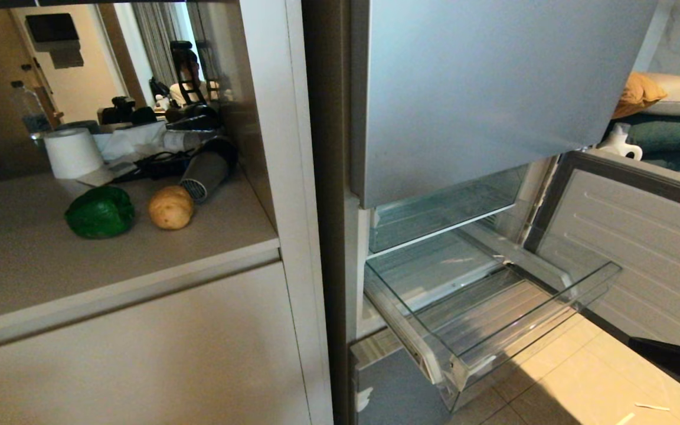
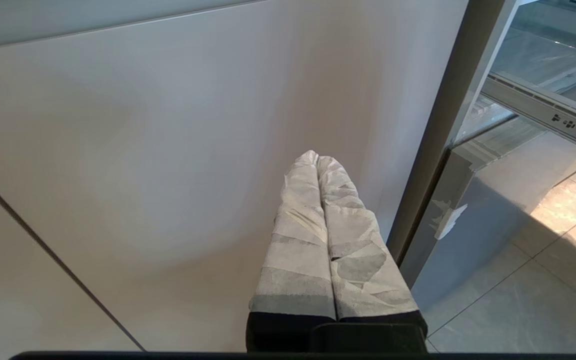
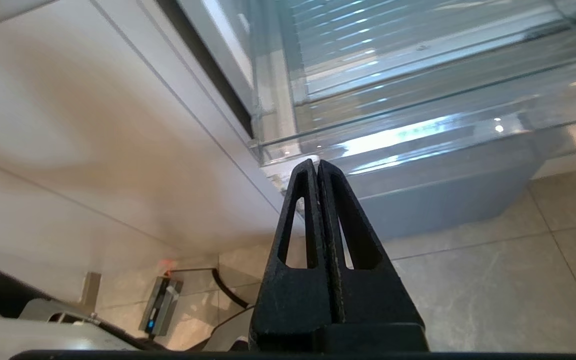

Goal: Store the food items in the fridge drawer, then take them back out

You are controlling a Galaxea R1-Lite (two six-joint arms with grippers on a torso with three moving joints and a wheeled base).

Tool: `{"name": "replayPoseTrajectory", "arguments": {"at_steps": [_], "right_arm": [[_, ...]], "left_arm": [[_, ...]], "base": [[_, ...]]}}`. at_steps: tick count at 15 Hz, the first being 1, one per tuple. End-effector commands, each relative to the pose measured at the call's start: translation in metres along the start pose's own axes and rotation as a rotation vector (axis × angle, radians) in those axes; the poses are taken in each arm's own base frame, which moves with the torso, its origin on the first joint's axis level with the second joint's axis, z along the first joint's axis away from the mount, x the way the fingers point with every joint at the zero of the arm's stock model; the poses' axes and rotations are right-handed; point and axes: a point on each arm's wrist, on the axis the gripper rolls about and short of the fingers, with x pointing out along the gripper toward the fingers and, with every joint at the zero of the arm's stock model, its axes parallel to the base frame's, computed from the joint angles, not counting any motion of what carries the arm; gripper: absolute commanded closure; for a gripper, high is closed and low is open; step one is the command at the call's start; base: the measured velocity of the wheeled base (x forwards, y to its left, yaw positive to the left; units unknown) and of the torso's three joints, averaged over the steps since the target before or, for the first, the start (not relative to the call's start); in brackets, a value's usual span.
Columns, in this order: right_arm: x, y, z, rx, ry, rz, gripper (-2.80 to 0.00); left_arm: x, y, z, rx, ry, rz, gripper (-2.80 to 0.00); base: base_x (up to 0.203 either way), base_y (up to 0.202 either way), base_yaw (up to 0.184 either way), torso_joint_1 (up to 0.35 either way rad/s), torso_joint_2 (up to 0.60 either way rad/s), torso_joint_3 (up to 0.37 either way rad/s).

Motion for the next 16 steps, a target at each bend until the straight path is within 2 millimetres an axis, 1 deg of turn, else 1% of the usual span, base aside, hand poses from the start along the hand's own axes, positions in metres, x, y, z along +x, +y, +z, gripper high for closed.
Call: {"name": "replayPoseTrajectory", "arguments": {"at_steps": [1,2,4,10,12,15,16], "right_arm": [[-0.001,0.0,-0.003,-0.001,0.004,0.005,0.0],[-0.001,0.0,-0.003,-0.001,0.004,0.005,0.0],[0.0,0.0,-0.004,0.0,0.009,0.006,0.0],[0.002,-0.002,-0.013,0.007,0.045,0.016,0.0],[0.003,-0.002,-0.015,0.007,0.058,0.03,0.0],[0.01,0.006,-0.017,-0.015,0.122,0.174,0.0],[0.016,0.008,-0.015,-0.028,0.153,0.228,0.0]], "left_arm": [[0.0,0.0,0.0,0.0,0.0,0.0,0.0],[0.0,0.0,0.0,0.0,0.0,0.0,0.0],[0.0,0.0,0.0,0.0,0.0,0.0,0.0],[0.0,0.0,0.0,0.0,0.0,0.0,0.0],[0.0,0.0,0.0,0.0,0.0,0.0,0.0],[0.0,0.0,0.0,0.0,0.0,0.0,0.0],[0.0,0.0,0.0,0.0,0.0,0.0,0.0]], "base": [[0.0,0.0,0.0,0.0,0.0,0.0],[0.0,0.0,0.0,0.0,0.0,0.0],[0.0,0.001,0.095,0.0,0.0,0.001],[0.002,-0.006,0.172,0.004,0.0,0.001],[-0.001,-0.003,0.113,0.002,0.0,0.002],[0.0,0.0,0.0,0.0,0.0,0.0],[0.0,0.0,0.0,0.0,0.0,0.0]]}}
